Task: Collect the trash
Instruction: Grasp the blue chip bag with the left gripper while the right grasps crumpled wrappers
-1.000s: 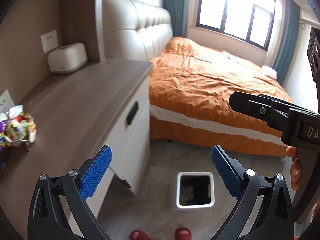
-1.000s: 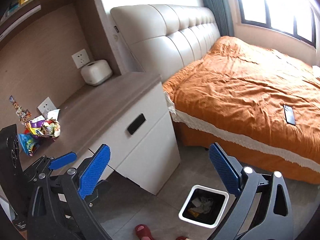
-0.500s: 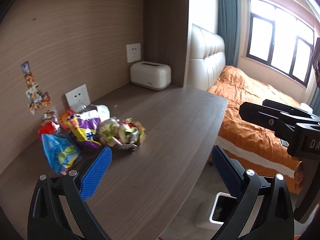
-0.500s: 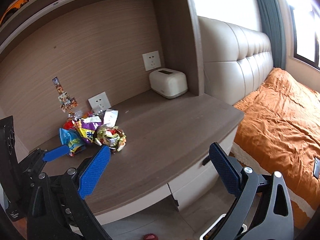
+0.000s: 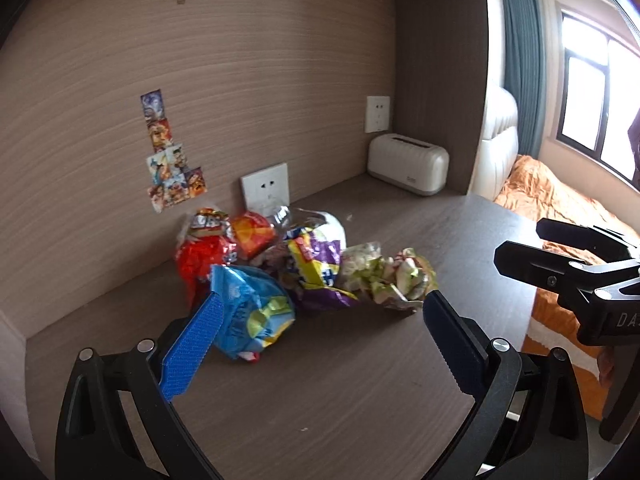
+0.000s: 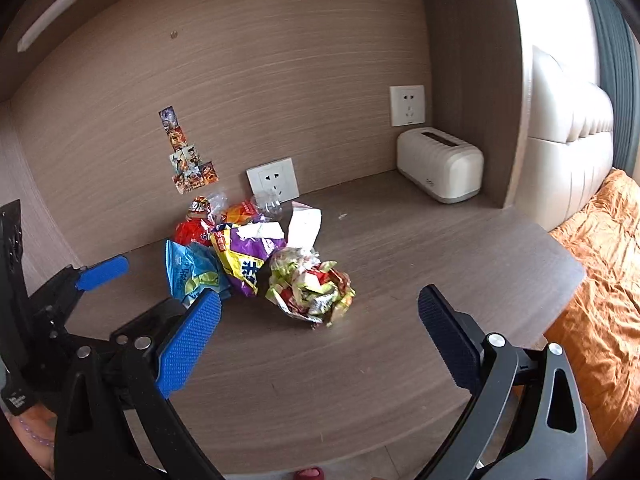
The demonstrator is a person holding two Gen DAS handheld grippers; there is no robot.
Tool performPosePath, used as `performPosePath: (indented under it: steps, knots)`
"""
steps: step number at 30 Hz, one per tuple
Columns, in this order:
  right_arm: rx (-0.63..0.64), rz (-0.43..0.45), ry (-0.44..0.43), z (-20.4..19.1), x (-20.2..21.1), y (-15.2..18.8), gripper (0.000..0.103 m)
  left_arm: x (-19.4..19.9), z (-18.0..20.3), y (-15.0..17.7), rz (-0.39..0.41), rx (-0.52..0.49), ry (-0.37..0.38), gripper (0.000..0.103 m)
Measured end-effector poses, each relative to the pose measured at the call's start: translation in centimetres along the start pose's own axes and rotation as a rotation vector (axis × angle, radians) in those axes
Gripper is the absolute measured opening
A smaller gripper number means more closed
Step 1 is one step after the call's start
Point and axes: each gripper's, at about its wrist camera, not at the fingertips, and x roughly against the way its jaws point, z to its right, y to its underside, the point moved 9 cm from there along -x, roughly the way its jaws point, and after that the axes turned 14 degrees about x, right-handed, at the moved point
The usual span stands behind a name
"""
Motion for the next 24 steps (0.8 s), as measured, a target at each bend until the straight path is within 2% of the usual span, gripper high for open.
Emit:
performPosePath:
  steps: [3,12,18,24]
  knots:
    - [0.005,-0.016,-0.029,-1.0,-2.2,-0.1,0.098,-1.3,-2.1,0.0,-0.016,0.003,-0.032,0.098]
    - [0.060,-0.108,-0.021,-2.5,-8.4,1.4,0.098,-7.0,-6.0,0.7,-0.080,-0.001,-0.078,0.098]
    - [0.051,-0.167,0.011,-2.1,-12.0,2.5,0.098,-10.3,-8.1,1.0,-0.140,0.042,-0.049,0.098]
    - [0.046,-0.193,0.057,-0.8,-14.0,3.1,0.098,-12.2,-8.2,1.4,-0.197,0.069,0.011,0.098]
